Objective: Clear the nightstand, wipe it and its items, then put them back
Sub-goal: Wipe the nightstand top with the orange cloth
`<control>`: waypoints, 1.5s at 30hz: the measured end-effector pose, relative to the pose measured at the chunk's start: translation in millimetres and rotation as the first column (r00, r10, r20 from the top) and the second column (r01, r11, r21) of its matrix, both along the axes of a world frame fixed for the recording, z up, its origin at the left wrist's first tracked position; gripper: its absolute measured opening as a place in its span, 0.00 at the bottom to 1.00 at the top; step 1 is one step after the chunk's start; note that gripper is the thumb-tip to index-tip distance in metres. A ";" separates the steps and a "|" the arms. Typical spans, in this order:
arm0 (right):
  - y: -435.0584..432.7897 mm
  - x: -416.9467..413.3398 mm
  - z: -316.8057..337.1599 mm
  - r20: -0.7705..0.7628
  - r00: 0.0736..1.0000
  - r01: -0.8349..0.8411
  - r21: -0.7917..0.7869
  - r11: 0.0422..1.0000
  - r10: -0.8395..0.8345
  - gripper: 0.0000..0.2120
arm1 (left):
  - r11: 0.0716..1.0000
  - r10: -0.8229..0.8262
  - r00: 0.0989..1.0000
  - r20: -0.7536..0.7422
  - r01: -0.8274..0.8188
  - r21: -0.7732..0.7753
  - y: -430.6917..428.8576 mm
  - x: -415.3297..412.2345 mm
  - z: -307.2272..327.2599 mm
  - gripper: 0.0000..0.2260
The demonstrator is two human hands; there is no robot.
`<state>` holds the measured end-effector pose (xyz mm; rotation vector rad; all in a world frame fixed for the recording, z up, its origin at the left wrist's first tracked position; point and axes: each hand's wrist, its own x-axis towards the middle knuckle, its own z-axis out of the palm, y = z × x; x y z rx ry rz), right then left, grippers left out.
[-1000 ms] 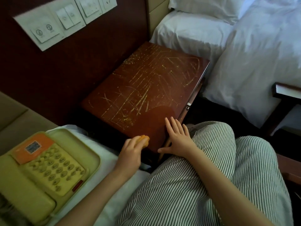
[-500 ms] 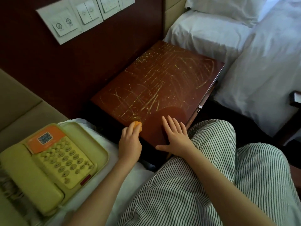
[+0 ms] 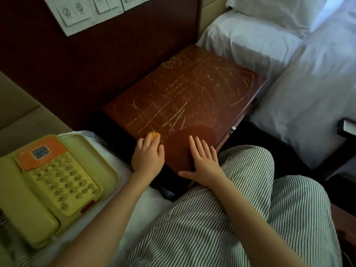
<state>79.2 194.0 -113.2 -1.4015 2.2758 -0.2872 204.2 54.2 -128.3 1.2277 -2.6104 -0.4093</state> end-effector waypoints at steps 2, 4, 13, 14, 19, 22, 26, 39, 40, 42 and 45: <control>-0.8 -0.2 0.6 0.014 1.000 -0.001 0.004 1.000 0.001 0.52 | 0.999 -0.049 0.999 0.004 0.049 -0.006 10.5 2.7 -1.2 0.21; -1.5 -0.2 1.1 0.022 1.000 -0.001 0.011 1.000 0.001 0.51 | 0.991 -0.128 0.987 -0.092 0.130 0.013 19.6 8.5 -3.8 0.20; 1.2 0.5 3.1 -0.008 1.000 0.029 -0.013 0.999 -0.029 0.48 | 0.995 -0.064 0.991 -0.116 0.072 0.066 8.1 10.5 -3.0 0.15; 1.7 0.5 3.8 -0.018 0.999 0.026 -0.013 1.000 -0.026 0.48 | 0.997 -0.042 0.993 -0.114 0.050 0.066 5.5 7.9 -2.5 0.15; 3.2 2.0 7.9 -0.017 0.999 0.036 -0.020 0.999 -0.036 0.48 | 0.998 0.021 0.999 -0.028 -0.019 0.063 -0.7 -9.1 5.4 0.16; 5.6 5.1 9.6 -0.022 0.999 0.032 -0.004 0.999 -0.032 0.48 | 0.998 0.029 0.999 0.018 -0.030 0.051 3.3 -17.0 7.5 0.17; 10.3 5.3 9.8 -0.036 0.999 0.035 0.004 0.999 -0.035 0.48 | 0.985 -0.174 0.985 -0.014 0.174 -0.004 19.2 -10.8 1.8 0.17; 2.9 3.4 5.9 -0.006 0.999 0.053 0.001 0.999 -0.053 0.47 | 0.999 0.017 0.999 0.035 -0.016 -0.036 -6.7 -13.2 3.6 0.19; 1.7 4.0 5.0 -0.010 0.999 0.051 0.005 0.999 -0.050 0.47 | 0.999 0.013 0.999 0.042 -0.012 -0.045 0.1 -18.3 4.3 0.19; 0.7 3.8 4.2 -0.017 0.999 0.044 0.014 0.999 -0.044 0.48 | 0.997 -0.052 0.998 0.032 0.053 -0.054 17.5 -22.7 2.1 0.20; 1.5 1.1 2.8 -0.020 0.999 0.048 0.023 0.999 -0.047 0.49 | 0.966 -0.257 0.966 0.022 0.258 -0.024 45.6 -11.6 0.2 0.22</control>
